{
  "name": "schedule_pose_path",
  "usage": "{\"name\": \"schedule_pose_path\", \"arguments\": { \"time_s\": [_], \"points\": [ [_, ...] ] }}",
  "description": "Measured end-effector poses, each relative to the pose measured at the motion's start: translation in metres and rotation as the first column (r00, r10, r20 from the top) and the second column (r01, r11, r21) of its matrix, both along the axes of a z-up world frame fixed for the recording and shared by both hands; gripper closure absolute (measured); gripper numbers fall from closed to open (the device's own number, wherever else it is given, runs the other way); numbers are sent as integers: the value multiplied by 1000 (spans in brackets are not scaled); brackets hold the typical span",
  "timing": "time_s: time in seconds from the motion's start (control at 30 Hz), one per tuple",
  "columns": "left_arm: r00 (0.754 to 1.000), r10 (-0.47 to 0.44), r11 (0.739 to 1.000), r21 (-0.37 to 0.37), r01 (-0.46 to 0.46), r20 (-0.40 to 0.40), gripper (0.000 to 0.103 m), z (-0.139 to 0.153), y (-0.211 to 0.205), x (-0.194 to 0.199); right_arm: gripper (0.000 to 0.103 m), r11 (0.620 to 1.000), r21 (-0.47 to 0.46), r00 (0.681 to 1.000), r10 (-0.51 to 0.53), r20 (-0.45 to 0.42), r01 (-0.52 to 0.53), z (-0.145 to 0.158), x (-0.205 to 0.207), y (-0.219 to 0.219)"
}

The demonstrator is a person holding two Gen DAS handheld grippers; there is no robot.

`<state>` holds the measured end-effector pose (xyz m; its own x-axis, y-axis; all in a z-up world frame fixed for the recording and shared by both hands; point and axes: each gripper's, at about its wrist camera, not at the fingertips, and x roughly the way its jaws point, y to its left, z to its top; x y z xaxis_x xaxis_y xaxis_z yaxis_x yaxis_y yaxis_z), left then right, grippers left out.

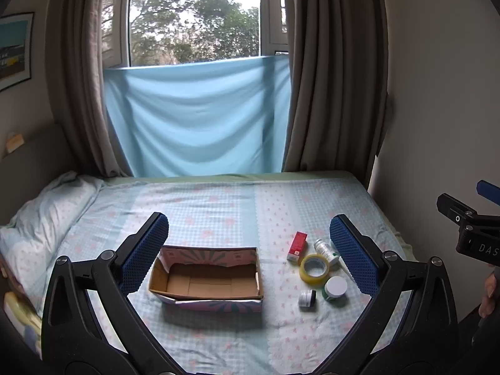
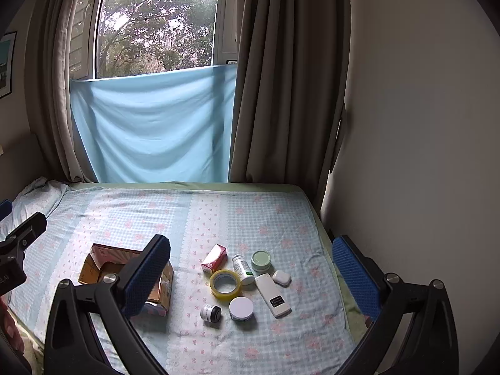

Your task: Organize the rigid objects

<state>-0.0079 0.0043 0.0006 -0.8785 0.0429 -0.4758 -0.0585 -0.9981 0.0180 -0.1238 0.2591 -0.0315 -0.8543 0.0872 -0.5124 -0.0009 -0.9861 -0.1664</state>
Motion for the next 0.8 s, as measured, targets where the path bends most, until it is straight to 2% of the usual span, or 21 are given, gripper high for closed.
{"name": "schedule_pose_path", "arguments": {
  "time_s": [0.8],
  "points": [
    [1000,-10,1000,0,10,10,1,-1,2,-8,0,1000,-19,1000,11,7,-11,0,-7,1]
  ]
}}
